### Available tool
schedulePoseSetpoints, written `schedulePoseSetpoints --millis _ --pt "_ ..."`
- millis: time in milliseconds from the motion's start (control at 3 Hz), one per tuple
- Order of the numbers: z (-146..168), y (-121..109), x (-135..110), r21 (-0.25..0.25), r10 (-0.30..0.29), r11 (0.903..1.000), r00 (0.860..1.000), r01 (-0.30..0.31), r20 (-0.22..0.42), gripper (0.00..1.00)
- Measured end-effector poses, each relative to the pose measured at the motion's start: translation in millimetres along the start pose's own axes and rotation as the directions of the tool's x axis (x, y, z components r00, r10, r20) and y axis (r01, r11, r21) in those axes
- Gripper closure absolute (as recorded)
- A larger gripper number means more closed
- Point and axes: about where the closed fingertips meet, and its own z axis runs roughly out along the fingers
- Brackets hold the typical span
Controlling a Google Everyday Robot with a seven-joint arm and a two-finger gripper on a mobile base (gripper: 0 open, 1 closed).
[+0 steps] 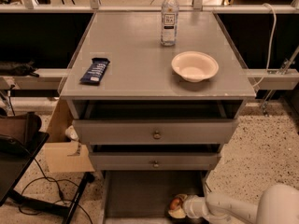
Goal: Place apple into bottom drawer
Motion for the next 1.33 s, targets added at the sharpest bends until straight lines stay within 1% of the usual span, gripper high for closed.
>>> schedulePoseSetpoints --millis 333,1333 --pt "2.0 -1.9 1.8 0.011 -0.002 0.9999 1.0 0.002 -0.008 0.84" --pt "2.1 -1.9 1.8 0.011 -0.002 0.9999 1.0 0.002 -0.008 0.15"
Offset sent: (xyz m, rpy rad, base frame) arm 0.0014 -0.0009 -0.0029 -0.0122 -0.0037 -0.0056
